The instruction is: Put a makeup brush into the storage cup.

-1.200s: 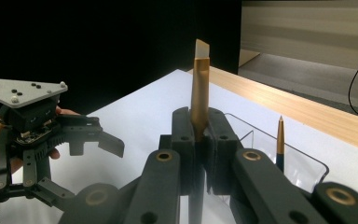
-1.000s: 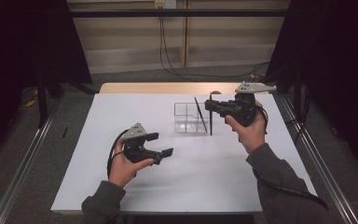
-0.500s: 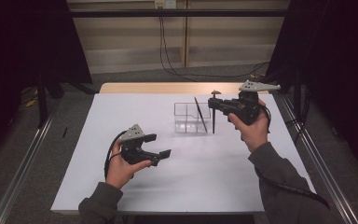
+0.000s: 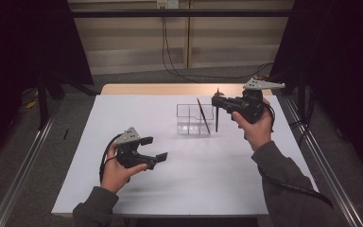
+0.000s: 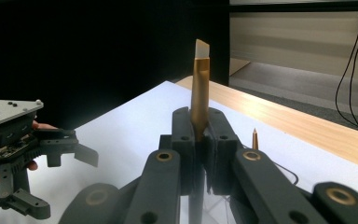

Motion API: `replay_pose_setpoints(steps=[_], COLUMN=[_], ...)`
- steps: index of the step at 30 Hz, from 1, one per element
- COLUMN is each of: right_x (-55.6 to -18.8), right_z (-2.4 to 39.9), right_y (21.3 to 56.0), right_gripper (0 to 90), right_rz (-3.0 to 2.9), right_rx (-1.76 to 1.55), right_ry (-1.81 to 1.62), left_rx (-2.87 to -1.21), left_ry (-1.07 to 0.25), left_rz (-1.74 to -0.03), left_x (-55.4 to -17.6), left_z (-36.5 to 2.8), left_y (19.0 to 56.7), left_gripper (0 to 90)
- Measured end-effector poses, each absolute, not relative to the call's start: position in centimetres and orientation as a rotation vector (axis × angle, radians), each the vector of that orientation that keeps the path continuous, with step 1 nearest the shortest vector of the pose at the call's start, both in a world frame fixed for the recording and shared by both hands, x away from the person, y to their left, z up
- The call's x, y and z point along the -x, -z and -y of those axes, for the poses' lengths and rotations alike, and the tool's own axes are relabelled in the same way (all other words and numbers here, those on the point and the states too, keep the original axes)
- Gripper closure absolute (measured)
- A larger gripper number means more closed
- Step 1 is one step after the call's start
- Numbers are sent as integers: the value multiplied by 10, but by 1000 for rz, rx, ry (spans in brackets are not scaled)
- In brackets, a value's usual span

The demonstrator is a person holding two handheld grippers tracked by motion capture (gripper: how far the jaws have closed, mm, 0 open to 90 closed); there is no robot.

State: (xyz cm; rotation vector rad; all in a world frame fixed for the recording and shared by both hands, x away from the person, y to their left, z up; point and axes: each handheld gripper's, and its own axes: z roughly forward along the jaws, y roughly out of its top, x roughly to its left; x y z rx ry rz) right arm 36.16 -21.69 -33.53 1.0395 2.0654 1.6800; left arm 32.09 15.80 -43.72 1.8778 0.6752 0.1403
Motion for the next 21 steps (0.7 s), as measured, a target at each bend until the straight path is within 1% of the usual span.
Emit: replay_pose_setpoints(steps=[9,21], right_x=[-369,-374], right_z=[214,217], right_y=[331,329], right_gripper=[847,847], right_rz=[-2045,-2012], right_rx=[-1036,-1050], right_ry=[-1684,-1693], left_rx=[-1848,-1850], left_ry=[-153,-150], left_rz=[-689,-693], left_x=[-319,-320], left_z=[-163,-163], left_y=[436,438], left_gripper=[98,88])
